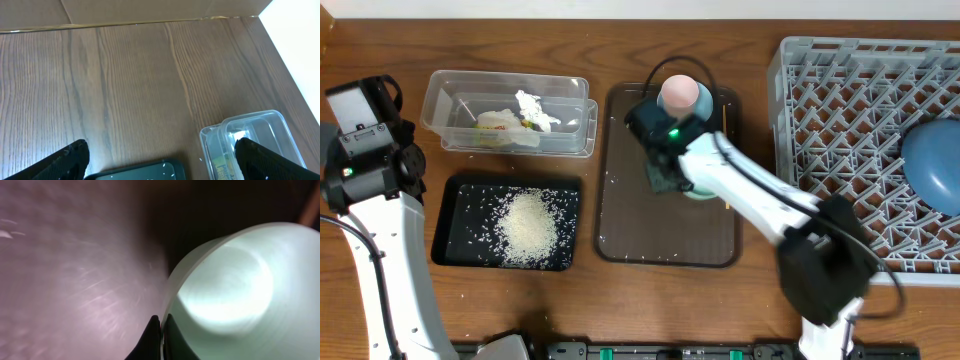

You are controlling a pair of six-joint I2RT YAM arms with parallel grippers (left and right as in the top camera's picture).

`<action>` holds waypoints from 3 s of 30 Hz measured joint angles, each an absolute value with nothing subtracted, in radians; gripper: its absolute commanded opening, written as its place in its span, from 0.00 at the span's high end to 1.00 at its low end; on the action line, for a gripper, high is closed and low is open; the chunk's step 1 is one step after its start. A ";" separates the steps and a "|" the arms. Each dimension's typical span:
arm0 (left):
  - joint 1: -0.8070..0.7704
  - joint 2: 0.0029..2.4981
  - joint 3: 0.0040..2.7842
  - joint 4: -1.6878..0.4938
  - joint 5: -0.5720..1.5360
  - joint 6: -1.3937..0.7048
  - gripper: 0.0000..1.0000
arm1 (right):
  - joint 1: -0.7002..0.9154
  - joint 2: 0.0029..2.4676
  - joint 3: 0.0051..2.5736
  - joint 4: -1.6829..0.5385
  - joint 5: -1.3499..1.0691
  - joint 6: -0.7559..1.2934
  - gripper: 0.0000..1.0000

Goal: Sort waste into correct bins and load items into the dishwasher rack
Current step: 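Lift the green bowl and carry it into the dish rack, then lower the green bowl into the rack and open the right gripper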

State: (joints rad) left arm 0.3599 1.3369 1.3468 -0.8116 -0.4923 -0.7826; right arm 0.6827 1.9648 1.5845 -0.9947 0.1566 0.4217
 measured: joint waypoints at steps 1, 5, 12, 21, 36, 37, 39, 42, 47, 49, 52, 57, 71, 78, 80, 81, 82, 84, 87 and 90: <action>0.360 1.337 1.347 -0.812 -0.492 -0.783 0.05 | 0.670 1.927 1.595 -1.004 0.151 0.422 0.99; 0.360 1.337 1.347 -0.812 -0.492 -0.783 0.05 | 0.564 1.724 1.629 -1.036 0.113 0.422 0.99; 0.360 1.337 1.347 -0.812 -0.492 -0.783 0.05 | 0.189 1.445 1.649 -1.206 -0.080 0.391 0.99; 0.360 1.337 1.347 -0.811 -0.493 -0.782 0.05 | -0.159 1.330 1.465 -1.272 -0.414 0.246 0.99; 0.360 1.337 1.347 -0.812 -0.492 -0.783 0.05 | -0.552 1.330 1.087 -1.063 -0.942 0.059 0.99; 0.360 1.337 1.347 -0.812 -0.492 -0.783 0.05 | -0.561 1.331 1.074 -1.063 -0.958 0.049 0.99; 0.360 1.337 1.347 -0.811 -0.492 -0.783 0.05 | -0.580 1.335 1.040 -1.061 -0.990 0.030 0.99; 0.360 1.337 1.347 -0.812 -0.492 -0.783 0.05 | -0.587 1.337 0.998 -1.048 -1.045 -0.004 0.99; 0.360 1.337 1.347 -0.812 -0.492 -0.783 0.05 | -0.587 1.337 0.971 -1.030 -1.084 -0.030 0.99; 0.360 1.337 1.347 -0.812 -0.492 -0.783 0.05 | -0.587 1.337 0.971 -1.028 -1.084 -0.035 0.99; 0.360 1.337 1.347 -0.812 -0.492 -0.782 0.05 | -0.595 1.337 0.971 -1.019 -1.083 -0.033 0.99; 0.360 1.337 1.347 -0.812 -0.492 -0.783 0.05 | -0.633 1.337 0.971 -0.981 -1.057 -0.014 0.99; 0.360 1.337 1.347 -0.812 -0.492 -0.783 0.05 | -0.677 1.337 0.984 -0.965 -0.974 0.039 0.95; 0.360 1.337 1.347 -0.812 -0.492 -0.783 0.05 | -0.677 1.337 1.097 -1.077 -0.758 0.085 0.72; 0.360 1.337 1.347 -0.812 -0.492 -0.783 0.05 | -0.677 1.338 1.133 -1.103 -0.686 0.096 0.64; 0.360 1.337 1.347 -0.812 -0.492 -0.782 0.05 | -0.677 1.338 1.145 -1.112 -0.663 0.102 0.60; 0.360 1.337 1.347 -0.812 -0.492 -0.783 0.05 | -0.677 1.338 1.159 -1.121 -0.642 0.105 0.59; 0.360 1.337 1.347 -0.811 -0.492 -0.783 0.05 | -0.677 1.338 1.182 -1.136 -0.613 0.115 0.58; 0.360 1.337 1.347 -0.812 -0.492 -0.783 0.05 | -0.677 1.338 1.203 -1.148 -0.589 0.123 0.58; 0.360 1.337 1.347 -0.812 -0.492 -0.783 0.05 | -0.677 1.338 1.222 -1.164 -0.570 0.128 0.58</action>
